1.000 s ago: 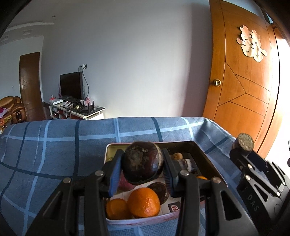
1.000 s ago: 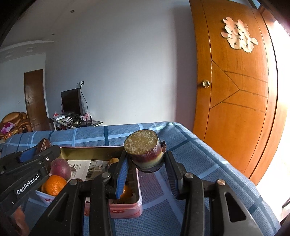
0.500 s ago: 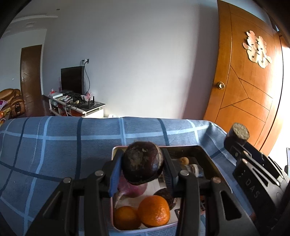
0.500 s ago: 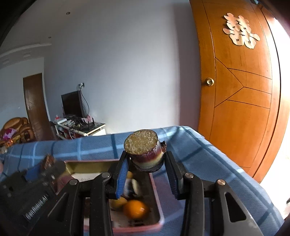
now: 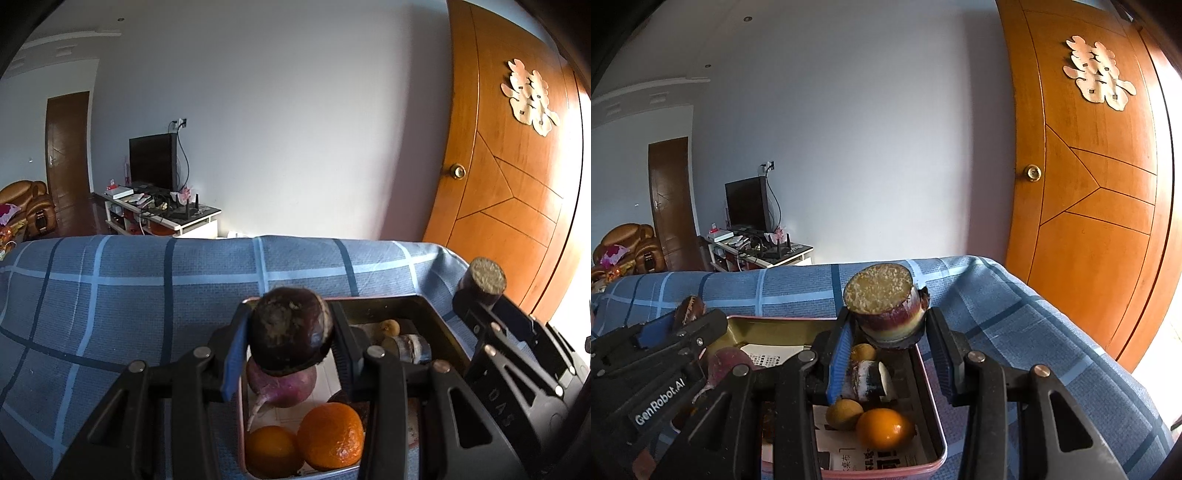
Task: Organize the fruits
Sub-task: 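Lower both fruits into the pink tin and open both grippers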
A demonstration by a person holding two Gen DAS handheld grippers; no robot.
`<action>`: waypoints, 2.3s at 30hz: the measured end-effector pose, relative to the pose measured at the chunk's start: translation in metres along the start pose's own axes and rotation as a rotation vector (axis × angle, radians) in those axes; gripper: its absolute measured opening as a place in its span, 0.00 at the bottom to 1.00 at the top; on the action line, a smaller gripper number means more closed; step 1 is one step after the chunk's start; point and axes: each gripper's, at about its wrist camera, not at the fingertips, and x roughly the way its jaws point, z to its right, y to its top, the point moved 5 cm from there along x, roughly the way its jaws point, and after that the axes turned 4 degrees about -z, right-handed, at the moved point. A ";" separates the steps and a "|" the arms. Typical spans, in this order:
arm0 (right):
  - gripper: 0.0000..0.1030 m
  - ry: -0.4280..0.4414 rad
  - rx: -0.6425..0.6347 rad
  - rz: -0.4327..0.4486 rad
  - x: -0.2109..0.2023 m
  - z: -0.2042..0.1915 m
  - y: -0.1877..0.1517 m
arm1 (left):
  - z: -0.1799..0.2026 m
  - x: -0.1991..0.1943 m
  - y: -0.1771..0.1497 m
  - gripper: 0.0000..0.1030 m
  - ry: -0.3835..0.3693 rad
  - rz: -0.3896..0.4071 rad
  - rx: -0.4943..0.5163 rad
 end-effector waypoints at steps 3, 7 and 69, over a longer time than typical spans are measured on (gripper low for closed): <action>0.41 0.005 0.003 0.013 -0.002 0.001 0.003 | 0.002 0.002 0.000 0.42 0.003 -0.001 0.006; 0.41 0.013 0.003 0.025 -0.005 0.002 0.005 | 0.005 0.004 -0.001 0.42 0.003 -0.003 0.014; 0.40 0.213 -0.109 -0.333 0.084 -0.040 -0.017 | -0.012 0.043 -0.001 0.41 0.047 -0.159 0.101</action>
